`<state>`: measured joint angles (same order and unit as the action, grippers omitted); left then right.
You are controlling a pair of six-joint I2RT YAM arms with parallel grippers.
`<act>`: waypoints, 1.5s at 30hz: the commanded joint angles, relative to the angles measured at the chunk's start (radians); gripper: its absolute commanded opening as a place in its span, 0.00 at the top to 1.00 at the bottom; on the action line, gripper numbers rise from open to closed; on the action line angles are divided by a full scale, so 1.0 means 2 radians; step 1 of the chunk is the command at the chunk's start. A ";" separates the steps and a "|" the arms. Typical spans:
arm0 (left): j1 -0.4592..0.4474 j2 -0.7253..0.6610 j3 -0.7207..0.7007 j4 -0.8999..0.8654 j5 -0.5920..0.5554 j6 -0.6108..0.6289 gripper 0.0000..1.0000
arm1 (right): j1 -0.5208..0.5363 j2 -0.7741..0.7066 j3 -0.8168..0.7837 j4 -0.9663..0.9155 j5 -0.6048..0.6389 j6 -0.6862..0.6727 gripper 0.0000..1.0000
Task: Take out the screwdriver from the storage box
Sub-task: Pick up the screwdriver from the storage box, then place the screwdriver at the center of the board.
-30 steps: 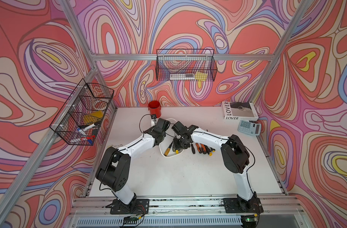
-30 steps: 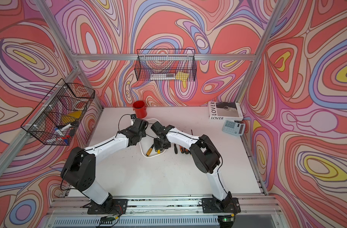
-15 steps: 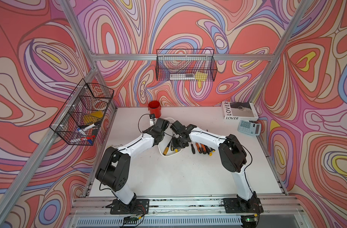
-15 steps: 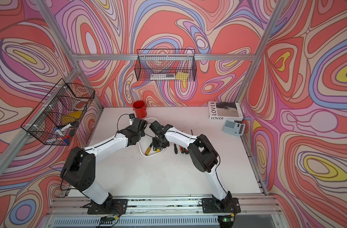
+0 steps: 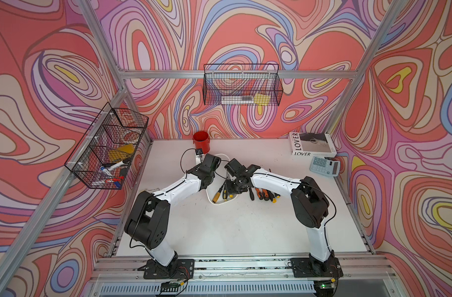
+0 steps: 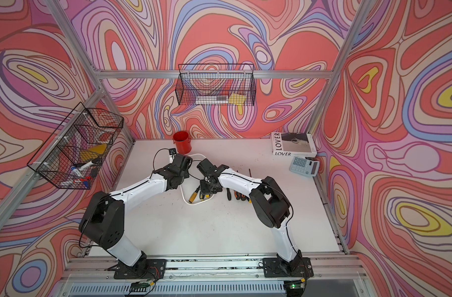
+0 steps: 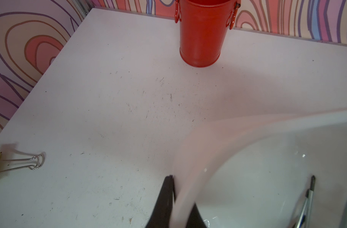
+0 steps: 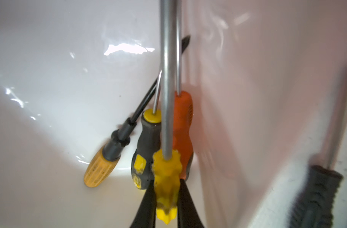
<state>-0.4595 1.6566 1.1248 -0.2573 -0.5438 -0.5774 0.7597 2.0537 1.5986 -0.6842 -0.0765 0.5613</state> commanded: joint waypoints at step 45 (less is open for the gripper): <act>0.001 0.000 0.008 -0.037 -0.022 0.019 1.00 | -0.059 0.024 -0.014 -0.085 0.035 -0.053 0.51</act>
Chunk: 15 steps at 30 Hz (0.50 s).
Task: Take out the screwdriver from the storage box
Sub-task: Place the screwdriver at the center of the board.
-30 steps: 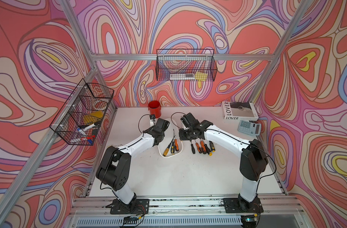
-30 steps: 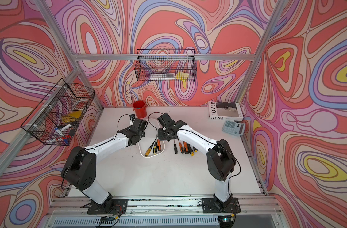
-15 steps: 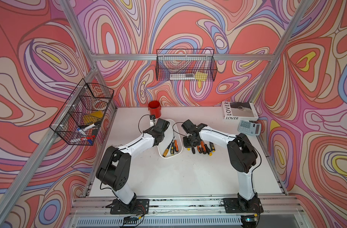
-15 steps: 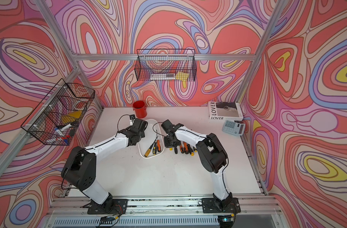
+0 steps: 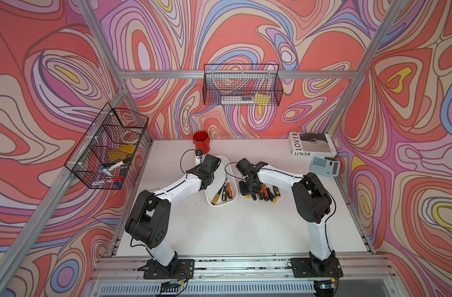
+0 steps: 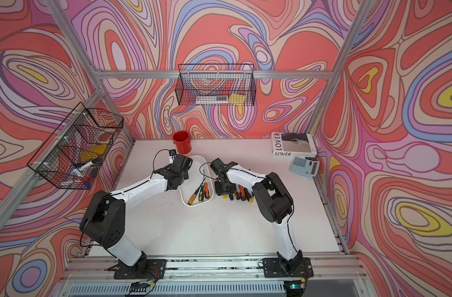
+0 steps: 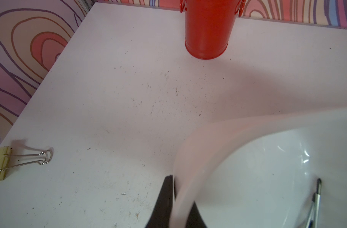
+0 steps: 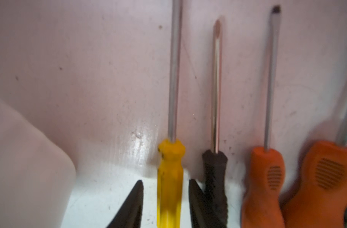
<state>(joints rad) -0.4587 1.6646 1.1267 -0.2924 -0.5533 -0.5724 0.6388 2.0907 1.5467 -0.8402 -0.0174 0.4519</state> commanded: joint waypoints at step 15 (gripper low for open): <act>0.000 -0.001 0.009 -0.019 -0.012 0.014 1.00 | 0.002 -0.130 0.004 0.054 0.005 -0.002 0.39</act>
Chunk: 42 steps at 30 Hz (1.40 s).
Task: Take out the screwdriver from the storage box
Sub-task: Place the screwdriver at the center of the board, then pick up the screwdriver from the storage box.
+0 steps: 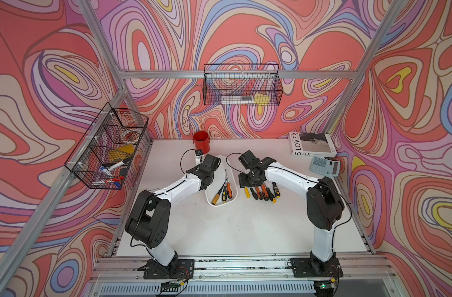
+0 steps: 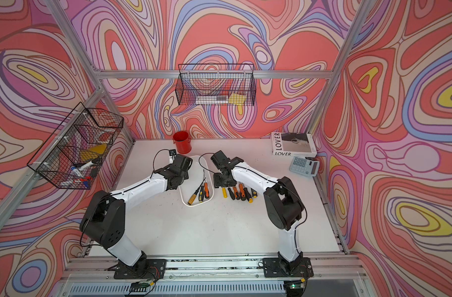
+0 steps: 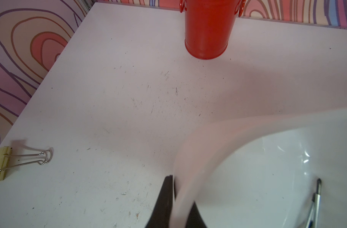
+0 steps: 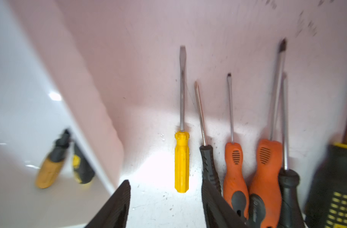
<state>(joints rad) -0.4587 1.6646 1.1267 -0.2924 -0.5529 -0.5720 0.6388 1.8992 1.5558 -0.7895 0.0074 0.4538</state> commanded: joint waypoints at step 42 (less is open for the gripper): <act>0.001 0.001 0.008 -0.021 -0.010 0.009 1.00 | 0.073 0.160 0.062 0.041 -0.102 0.099 0.43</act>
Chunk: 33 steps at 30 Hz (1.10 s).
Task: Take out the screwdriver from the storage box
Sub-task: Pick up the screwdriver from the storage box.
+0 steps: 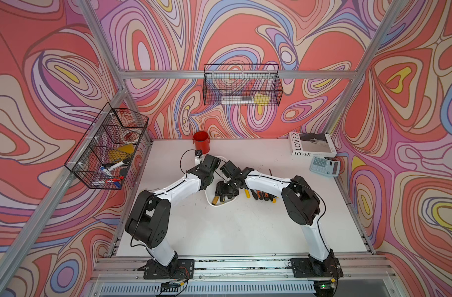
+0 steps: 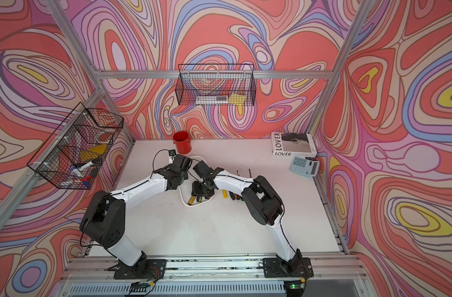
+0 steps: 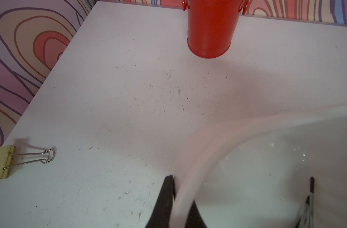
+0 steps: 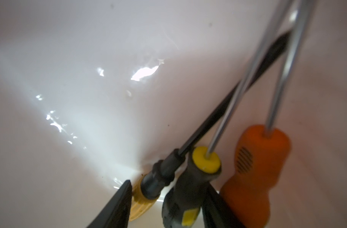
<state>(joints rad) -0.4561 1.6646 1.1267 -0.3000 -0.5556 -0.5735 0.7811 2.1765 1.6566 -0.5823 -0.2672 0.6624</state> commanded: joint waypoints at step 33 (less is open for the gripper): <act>-0.001 0.003 0.009 -0.018 -0.011 0.008 1.00 | 0.003 0.050 0.024 -0.072 0.054 -0.016 1.00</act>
<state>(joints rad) -0.4511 1.6665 1.1286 -0.3168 -0.5686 -0.5732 0.7845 2.2318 1.7485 -0.6945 -0.2062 0.6395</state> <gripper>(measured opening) 0.100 0.186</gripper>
